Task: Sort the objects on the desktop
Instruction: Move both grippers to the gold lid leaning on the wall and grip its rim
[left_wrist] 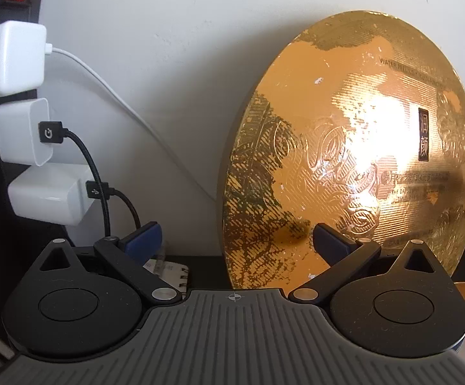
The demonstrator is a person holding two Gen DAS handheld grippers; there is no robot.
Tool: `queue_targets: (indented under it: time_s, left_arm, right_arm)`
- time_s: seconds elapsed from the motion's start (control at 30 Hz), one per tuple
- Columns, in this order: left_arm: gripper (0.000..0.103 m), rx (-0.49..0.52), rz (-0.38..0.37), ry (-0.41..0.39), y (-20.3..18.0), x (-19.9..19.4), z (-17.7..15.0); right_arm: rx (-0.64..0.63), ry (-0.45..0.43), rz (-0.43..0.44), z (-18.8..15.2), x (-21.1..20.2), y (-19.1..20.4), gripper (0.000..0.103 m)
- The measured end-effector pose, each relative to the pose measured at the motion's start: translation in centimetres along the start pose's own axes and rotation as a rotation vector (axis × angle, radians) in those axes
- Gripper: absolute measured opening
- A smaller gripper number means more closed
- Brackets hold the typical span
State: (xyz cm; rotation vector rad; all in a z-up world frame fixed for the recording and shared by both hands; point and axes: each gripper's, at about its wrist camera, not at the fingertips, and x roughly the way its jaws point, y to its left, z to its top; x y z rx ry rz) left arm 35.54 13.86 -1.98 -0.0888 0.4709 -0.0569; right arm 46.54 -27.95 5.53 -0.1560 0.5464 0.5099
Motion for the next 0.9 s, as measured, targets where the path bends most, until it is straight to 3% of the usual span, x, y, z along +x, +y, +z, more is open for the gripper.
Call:
queue_targets:
  time_s: [0.27, 0.47, 0.67, 0.83, 0.9]
  left_arm:
    - [0.103, 0.029, -0.074, -0.007, 0.2, 1.4, -0.2]
    - [0.103, 0.005, -0.171, 0.037, 0.2, 2.7, 0.0]
    - [0.103, 0.000, -0.185, 0.015, 0.4, 3.3, 0.0]
    - [0.103, 0.012, -0.162, 0.003, 0.5, 3.3, 0.0]
    - [0.103, 0.012, -0.145, -0.008, 0.5, 3.2, 0.0]
  right_arm:
    - [0.004, -0.001, 0.051, -1.1, 2.7, -0.5, 0.103]
    - [0.057, -0.014, 0.097, -1.2, 3.7, -1.5, 0.103]
    - [0.088, 0.012, 0.183, -1.3, 5.0, -2.2, 0.103]
    - [0.008, -0.026, 0.154, -0.7, 4.3, -0.4, 0.102]
    - [-0.024, -0.042, 0.142, -0.5, 4.0, 0.3, 0.096]
